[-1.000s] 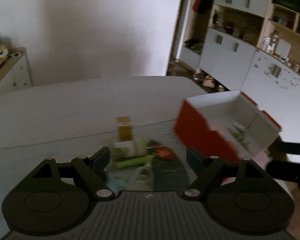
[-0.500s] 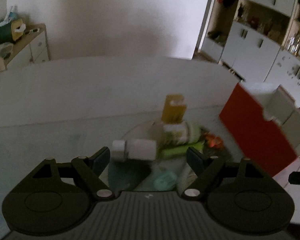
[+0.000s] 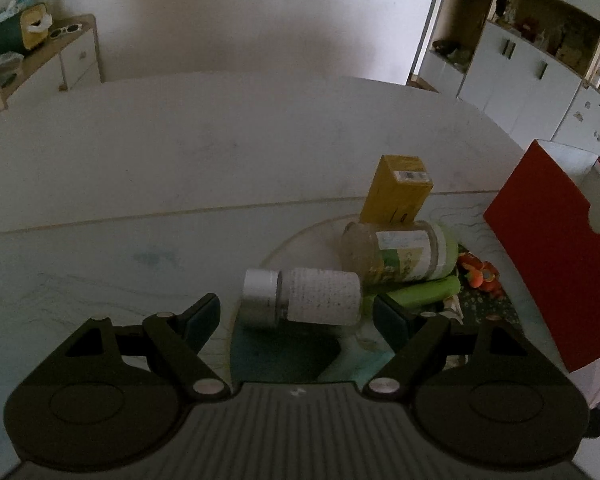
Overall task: Organize rigid objects
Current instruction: 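Grasp the white tape roll with the left gripper while the right gripper grasps the pink-haired doll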
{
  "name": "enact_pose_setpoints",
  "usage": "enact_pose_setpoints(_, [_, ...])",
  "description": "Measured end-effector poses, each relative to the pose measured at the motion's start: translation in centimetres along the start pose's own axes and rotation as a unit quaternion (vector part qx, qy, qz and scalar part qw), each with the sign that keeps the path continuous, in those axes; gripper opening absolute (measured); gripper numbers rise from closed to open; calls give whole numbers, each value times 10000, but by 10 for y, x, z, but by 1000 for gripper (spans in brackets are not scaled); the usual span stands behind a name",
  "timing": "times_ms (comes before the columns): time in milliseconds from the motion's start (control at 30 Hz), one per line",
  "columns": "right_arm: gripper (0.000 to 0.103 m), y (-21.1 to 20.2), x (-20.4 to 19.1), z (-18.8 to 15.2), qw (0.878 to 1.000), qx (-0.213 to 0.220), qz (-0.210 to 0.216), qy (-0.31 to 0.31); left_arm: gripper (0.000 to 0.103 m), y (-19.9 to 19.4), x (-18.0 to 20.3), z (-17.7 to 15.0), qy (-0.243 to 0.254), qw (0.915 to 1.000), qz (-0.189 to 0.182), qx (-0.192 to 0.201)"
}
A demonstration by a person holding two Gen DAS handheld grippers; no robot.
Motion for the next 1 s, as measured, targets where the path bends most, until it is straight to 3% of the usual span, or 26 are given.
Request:
enact_pose_setpoints(133, [97, 14, -2, 2, 9999, -114, -16, -91, 83, 6, 0, 3, 33, 10000, -27, -36])
enact_pose_setpoints(300, [86, 28, 3, 4, 9998, -203, 22, -40, 83, 14, 1, 7, 6, 9999, -101, -83])
enact_pose_setpoints(567, [79, 38, -1, 8, 10000, -25, 36, 16, 83, 21, 0, 8, -28, 9998, -161, -111])
enact_pose_setpoints(900, [73, 41, -8, 8, 9994, 39, -343, -79, 82, 25, 0, 9, 21, 9999, -46, -102])
enact_pose_setpoints(1000, [63, 41, -8, 7, 9989, 62, -451, -80, 71, 25, 2, 8, 103, 9999, 40, -97])
Point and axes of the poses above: each gripper's, at about its wrist camera, not at the fingertips, and y roughly the way its jaws point, x to its right, z to its top, the point moved 3 cm from there along y, roughly the way its jaws point, and after that the axes turned 10 degrees about -x, right-handed, at the moved point
